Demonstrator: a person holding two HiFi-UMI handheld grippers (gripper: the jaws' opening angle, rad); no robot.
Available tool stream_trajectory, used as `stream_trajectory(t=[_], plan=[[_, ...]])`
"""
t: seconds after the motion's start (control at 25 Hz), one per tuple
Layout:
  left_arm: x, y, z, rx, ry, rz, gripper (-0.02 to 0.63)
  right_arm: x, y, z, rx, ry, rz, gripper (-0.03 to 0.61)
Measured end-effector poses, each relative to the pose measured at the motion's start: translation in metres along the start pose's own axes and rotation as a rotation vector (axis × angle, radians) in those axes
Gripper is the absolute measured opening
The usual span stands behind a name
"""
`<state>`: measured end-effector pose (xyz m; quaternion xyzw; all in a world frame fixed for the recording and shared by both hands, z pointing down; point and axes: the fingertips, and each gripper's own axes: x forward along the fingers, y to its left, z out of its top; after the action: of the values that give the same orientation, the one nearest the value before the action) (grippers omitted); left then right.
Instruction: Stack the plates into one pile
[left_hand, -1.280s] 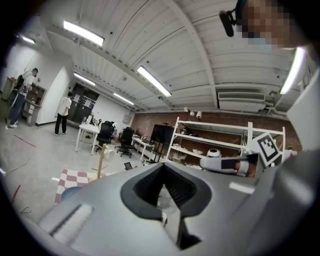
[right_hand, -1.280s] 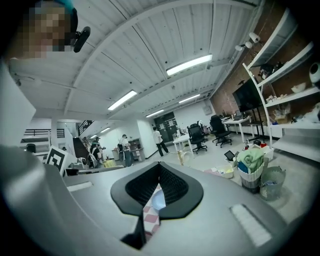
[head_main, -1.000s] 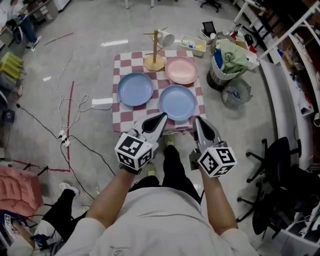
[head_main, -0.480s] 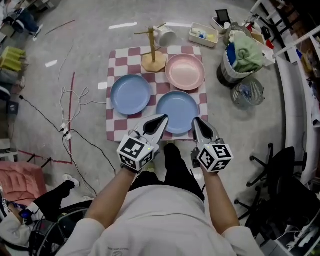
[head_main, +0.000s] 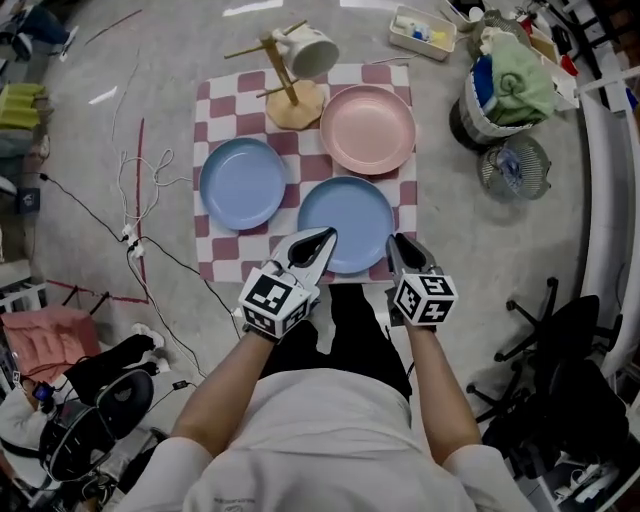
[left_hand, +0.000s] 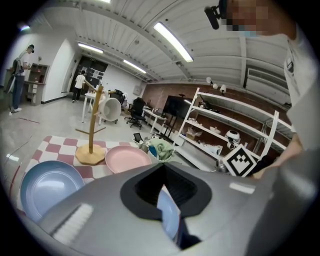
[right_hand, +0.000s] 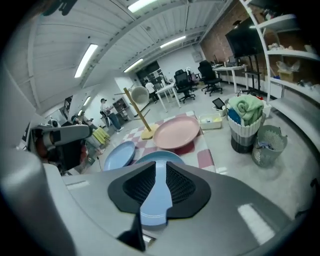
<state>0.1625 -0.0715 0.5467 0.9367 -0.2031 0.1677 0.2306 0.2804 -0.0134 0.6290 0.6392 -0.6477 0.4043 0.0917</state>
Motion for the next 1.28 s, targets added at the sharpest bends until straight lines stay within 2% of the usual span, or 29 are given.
stream_trajectory(t=[0.32,0.72,0.84,1.04,1.28], plan=[[0.034,0.002,-0.036,-0.024,0.072,-0.023,0.006,0.046,-0.055,-0.053,0.036,0.153,-0.11,0.078],[0.041,0.008,-0.064,-0.071,0.11,-0.032,0.006,0.075,-0.076,-0.101,0.175,0.287,-0.167,0.072],[0.037,0.013,-0.066,-0.091,0.108,-0.023,0.006,0.079,-0.077,-0.108,0.23,0.296,-0.161,0.057],[0.03,0.023,-0.067,-0.101,0.102,-0.007,0.006,0.081,-0.075,-0.11,0.412,0.279,-0.118,0.026],[0.022,0.027,-0.06,-0.098,0.079,0.004,0.006,0.077,-0.066,-0.097,0.465,0.283,-0.067,0.029]])
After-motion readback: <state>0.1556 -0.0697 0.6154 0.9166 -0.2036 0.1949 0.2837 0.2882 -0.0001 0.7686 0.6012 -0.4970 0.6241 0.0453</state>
